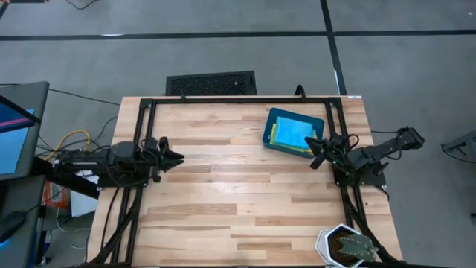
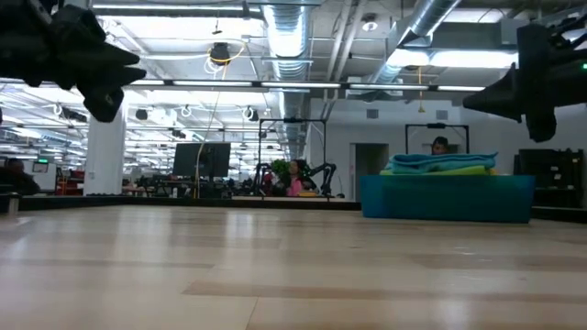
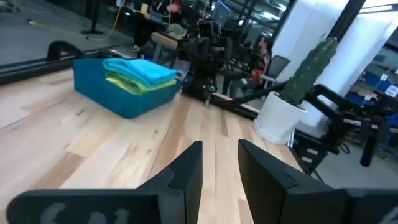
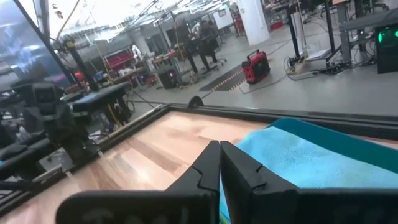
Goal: Fold microfiber towels
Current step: Return to Home Position
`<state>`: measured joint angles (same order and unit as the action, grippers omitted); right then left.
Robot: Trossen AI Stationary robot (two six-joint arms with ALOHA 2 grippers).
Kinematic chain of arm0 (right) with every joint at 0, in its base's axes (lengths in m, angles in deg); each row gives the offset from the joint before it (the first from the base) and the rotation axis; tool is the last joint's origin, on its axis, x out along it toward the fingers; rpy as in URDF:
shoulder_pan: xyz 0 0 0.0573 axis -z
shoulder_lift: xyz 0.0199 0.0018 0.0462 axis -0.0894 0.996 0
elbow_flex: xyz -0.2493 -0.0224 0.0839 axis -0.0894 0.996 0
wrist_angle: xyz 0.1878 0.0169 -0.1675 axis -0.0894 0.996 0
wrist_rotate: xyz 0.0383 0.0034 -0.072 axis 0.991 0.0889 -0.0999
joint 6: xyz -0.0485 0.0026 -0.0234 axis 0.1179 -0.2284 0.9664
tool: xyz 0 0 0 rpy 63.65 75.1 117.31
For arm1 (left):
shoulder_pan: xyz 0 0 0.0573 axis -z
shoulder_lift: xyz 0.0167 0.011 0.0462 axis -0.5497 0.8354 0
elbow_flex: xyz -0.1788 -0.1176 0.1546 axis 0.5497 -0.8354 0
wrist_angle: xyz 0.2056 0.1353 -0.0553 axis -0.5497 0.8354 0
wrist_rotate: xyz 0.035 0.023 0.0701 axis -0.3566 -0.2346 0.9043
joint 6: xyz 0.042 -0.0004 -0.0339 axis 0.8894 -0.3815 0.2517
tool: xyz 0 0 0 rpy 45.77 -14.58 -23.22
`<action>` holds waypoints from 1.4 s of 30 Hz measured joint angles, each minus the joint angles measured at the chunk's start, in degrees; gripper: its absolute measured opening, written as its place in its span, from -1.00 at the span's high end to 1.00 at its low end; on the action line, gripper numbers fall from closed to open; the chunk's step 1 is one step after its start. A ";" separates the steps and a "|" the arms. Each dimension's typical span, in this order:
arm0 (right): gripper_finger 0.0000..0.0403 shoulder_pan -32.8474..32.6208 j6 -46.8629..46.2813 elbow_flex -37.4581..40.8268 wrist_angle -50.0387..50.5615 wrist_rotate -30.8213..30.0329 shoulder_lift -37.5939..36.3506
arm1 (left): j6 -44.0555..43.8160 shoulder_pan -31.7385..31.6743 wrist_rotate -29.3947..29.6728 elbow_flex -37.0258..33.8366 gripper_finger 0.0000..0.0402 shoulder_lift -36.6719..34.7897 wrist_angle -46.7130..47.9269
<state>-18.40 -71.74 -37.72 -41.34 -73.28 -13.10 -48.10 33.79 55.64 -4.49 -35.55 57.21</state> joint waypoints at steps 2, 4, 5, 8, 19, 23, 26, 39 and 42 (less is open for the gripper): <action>0.83 0.00 -0.01 0.00 0.06 0.00 0.09 | 0.00 0.04 0.04 0.04 0.53 0.68 1.01; 0.83 0.00 -0.01 0.00 0.06 -0.02 0.09 | -0.02 0.04 0.16 -0.05 0.53 0.85 4.02; 0.83 0.00 -0.01 0.00 0.06 0.00 0.13 | -0.02 0.03 0.22 -0.07 0.53 0.85 5.07; 0.82 0.00 -0.01 0.00 0.06 -0.02 0.13 | -0.02 0.02 0.26 0.33 0.53 0.83 7.70; 0.82 0.00 -0.01 0.00 0.09 -0.04 0.14 | -0.02 0.02 0.20 0.35 0.53 0.83 7.91; 0.83 0.00 -0.01 0.00 0.09 -0.04 0.14 | 0.00 0.02 0.19 0.35 0.53 0.83 7.91; 0.82 0.00 -0.01 0.00 0.09 -0.07 0.14 | 0.00 0.02 0.17 0.35 0.53 0.83 7.91; 0.84 0.00 -0.01 0.00 0.09 -0.13 0.14 | 0.00 0.02 0.17 0.33 0.53 0.77 7.90; 0.84 0.00 -0.01 0.00 0.09 -0.13 0.13 | 0.00 0.02 0.15 0.31 0.53 0.77 7.91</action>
<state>-18.40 -71.75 -37.72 -41.25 -73.41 -12.97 -48.10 33.81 55.80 -4.18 -34.78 65.13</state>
